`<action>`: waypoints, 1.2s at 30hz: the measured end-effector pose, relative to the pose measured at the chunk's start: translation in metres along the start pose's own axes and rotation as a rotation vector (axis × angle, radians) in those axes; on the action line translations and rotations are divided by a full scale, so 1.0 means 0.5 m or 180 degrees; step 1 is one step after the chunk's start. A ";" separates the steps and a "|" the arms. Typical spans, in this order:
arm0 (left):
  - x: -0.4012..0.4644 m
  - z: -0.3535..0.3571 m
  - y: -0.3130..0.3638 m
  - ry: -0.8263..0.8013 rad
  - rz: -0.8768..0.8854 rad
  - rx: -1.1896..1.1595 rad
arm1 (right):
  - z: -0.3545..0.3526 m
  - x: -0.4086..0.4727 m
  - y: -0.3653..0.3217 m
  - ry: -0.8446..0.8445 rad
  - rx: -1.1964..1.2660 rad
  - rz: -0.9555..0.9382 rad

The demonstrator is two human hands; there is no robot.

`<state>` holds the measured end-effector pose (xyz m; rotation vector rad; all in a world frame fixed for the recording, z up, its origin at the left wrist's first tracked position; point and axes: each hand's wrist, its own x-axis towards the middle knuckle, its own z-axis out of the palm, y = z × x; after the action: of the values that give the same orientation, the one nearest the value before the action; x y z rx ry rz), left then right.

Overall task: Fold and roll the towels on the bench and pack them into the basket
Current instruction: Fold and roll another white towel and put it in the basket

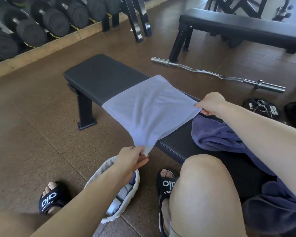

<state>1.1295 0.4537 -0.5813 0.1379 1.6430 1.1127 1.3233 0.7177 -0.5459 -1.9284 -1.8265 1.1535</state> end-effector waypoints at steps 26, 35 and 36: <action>-0.017 0.001 -0.051 0.0376 0.0602 0.0001 | 0.000 -0.006 0.024 0.0290 -0.0404 -0.0222; -0.034 0.024 -0.062 -0.0094 0.0258 -0.0569 | -0.002 -0.009 0.010 -0.0095 -0.0338 -0.0130; -0.033 0.024 -0.063 -0.0049 0.0228 -0.0599 | -0.002 -0.009 0.010 -0.0094 -0.0398 -0.0137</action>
<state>1.1596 0.4336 -0.5917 0.0834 1.5209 1.3115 1.3282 0.7129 -0.5467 -1.9373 -1.9895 1.0841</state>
